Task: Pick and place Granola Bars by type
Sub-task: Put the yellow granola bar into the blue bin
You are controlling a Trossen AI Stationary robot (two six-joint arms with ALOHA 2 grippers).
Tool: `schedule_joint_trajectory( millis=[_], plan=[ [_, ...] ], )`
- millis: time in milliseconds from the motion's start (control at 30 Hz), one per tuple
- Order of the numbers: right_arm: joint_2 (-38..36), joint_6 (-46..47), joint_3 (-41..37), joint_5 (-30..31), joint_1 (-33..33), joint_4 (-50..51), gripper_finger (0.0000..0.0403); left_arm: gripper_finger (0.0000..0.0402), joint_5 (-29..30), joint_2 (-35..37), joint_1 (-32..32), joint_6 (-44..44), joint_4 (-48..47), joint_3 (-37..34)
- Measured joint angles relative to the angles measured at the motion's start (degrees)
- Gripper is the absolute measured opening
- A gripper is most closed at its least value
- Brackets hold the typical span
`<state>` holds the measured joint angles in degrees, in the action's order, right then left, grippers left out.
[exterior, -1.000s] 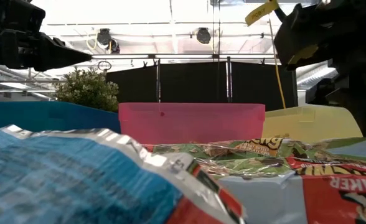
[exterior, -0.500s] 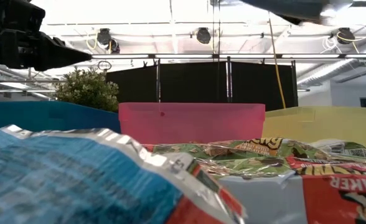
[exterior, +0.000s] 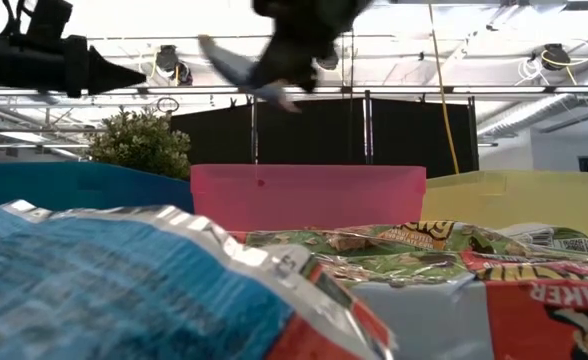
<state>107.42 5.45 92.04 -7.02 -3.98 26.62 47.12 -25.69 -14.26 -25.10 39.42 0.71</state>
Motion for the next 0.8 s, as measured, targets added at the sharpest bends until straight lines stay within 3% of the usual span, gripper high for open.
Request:
schedule_joint_trajectory(
  millis=[133,233,533,800],
  plan=[
    [8.28,-9.17,10.63,-0.55,1.43,1.06,0.0031,0.0044,2.38,0.0,-2.08,-4.13,1.7,0.0],
    [12.8,-15.45,16.32,1.47,1.72,-0.23,0.0033,0.0044,7.76,-0.04,-4.29,-7.59,4.9,-0.02],
    [22.28,-24.3,23.58,2.55,2.57,-11.09,0.0026,0.0044,22.13,0.0,-12.31,-23.55,21.35,-0.02],
    [27.52,-22.81,25.65,2.43,5.29,-11.76,0.003,0.0044,21.98,0.0,-15.48,-26.8,22.2,-0.02]
  ],
)
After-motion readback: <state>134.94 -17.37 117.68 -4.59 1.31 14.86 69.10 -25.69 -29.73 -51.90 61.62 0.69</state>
